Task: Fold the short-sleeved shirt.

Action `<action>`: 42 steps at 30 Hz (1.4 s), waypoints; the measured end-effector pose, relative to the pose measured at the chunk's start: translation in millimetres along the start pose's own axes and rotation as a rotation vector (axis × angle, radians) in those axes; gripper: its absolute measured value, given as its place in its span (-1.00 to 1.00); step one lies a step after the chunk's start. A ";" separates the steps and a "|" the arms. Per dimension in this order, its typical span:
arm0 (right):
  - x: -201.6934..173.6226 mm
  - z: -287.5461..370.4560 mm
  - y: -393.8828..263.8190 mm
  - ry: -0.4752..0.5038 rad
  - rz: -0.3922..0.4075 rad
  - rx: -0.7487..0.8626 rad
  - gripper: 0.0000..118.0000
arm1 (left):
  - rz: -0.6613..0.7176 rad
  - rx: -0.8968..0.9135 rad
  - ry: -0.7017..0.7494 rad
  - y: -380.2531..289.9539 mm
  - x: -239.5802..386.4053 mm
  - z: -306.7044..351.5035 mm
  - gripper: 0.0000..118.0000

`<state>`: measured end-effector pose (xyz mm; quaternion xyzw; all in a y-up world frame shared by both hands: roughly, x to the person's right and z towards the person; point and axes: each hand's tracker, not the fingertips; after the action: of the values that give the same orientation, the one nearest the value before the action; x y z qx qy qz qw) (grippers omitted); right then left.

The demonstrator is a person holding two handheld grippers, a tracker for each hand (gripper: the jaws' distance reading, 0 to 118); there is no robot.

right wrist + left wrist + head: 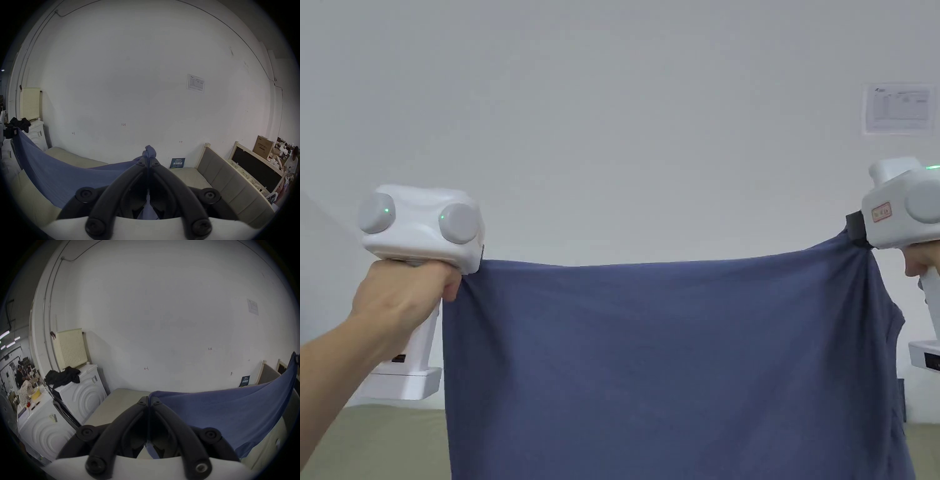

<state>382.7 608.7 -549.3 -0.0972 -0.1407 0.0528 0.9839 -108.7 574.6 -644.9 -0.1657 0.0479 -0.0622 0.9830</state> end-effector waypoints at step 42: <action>17.2 272.6 -488.8 0.173 -0.165 -0.522 -0.96 | 0.025 -0.480 -0.223 -477.2 -68.9 165.2 -1.00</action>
<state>358.2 182.2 -187.3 -0.3397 -0.0725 -0.0739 0.9348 -208.6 189.6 -326.2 -0.3995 -0.0450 -0.0181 0.9155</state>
